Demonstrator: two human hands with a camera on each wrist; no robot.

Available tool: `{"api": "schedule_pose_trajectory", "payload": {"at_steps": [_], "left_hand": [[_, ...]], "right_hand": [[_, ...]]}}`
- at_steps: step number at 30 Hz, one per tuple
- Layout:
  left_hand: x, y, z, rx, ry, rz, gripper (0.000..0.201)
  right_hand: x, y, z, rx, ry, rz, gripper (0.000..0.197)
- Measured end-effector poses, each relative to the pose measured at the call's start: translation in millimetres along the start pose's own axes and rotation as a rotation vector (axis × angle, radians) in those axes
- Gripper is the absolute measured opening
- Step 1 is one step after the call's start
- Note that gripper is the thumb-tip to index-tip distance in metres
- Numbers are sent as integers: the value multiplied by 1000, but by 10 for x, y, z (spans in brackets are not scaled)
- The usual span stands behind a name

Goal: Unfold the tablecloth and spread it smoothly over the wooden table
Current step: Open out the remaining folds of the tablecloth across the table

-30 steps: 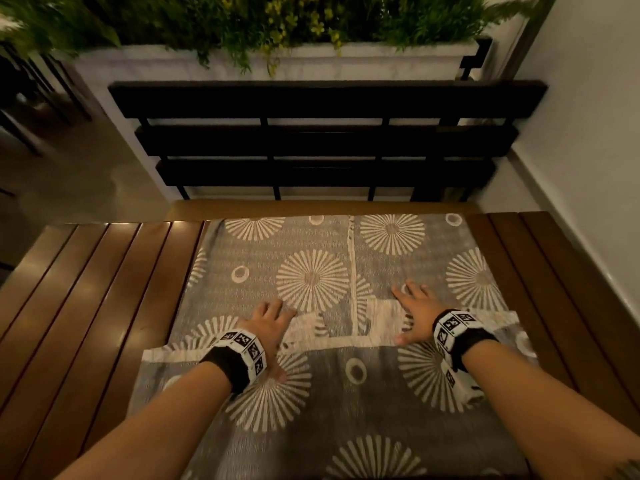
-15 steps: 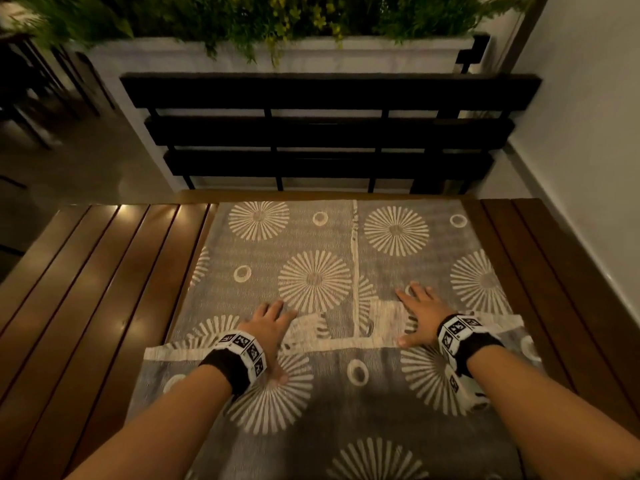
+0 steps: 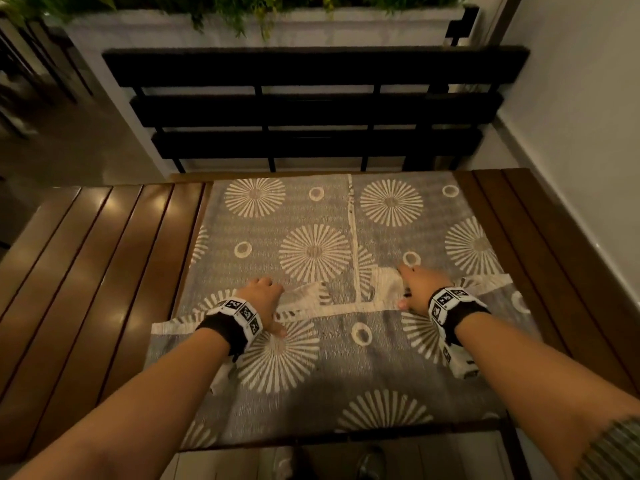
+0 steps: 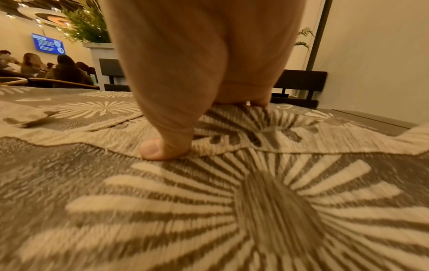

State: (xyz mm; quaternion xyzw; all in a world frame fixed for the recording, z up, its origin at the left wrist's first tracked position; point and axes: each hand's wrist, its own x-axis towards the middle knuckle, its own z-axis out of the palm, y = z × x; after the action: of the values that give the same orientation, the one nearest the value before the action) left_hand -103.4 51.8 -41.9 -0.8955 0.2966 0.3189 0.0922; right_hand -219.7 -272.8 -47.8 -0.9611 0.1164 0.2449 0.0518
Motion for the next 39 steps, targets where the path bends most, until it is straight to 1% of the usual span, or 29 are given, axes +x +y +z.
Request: {"api": "schedule_pose_trajectory", "payload": {"at_steps": [2,5,7,8,9,11,12,13,14,16,19,21,23,26,27,29,32,35,37,38,39], "left_hand": [[-11,-57,38,-21,-23,-14,78],[-69,-58,58,-106,-66,13,53],[-113,-36,35,-139,-103,36,38],[-138,-14,8,-136,-98,45,33],[-163,8,-11,-136,-83,53,30],[-225,65,-56,-171,-44,61,24],[-256,96,-75,-190,-39,65,21],[-279,124,-100,-206,-46,74,19],[-301,145,-120,-219,-57,81,17],[-344,187,-138,-236,-55,87,16],[-411,269,-105,-234,-21,98,26],[-446,314,-62,-220,-63,68,17],[-517,365,-28,-235,-104,42,5],[-708,480,80,-249,-73,99,21],[-779,524,145,-240,-64,125,22],[-915,617,280,-190,-90,143,19],[-1115,741,450,-109,-152,185,21],[-1335,894,529,-69,-211,233,30],[-1437,978,630,-34,-278,231,40],[-1480,1012,691,-24,-306,225,47],[-1513,1036,754,-20,-319,227,50]], "right_hand": [[-60,-23,29,85,-7,-33,65],[-161,-54,60,101,-37,-115,44],[-195,-39,78,99,-91,-168,47],[-214,-36,66,82,-115,-180,48],[-227,-33,55,76,-134,-181,43],[-266,-43,2,101,-142,-172,20],[-294,-48,-19,116,-131,-170,12],[-322,-51,-35,118,-113,-165,8],[-354,-60,-50,115,-103,-157,9],[-398,-77,-54,99,-85,-158,17],[-450,-134,-53,44,-70,-168,17],[-498,-191,-82,68,-104,-167,18],[-579,-254,-103,81,-142,-174,24],[-855,-357,-65,98,-148,-206,34],[-1000,-398,-31,99,-163,-225,36],[-1246,-469,43,84,-211,-254,36],[-1497,-550,209,60,-262,-244,32],[-1664,-614,384,68,-368,-178,27],[-1795,-666,495,53,-439,-157,20],[-1860,-688,552,50,-473,-154,10],[-1929,-711,601,50,-511,-150,11]]}}
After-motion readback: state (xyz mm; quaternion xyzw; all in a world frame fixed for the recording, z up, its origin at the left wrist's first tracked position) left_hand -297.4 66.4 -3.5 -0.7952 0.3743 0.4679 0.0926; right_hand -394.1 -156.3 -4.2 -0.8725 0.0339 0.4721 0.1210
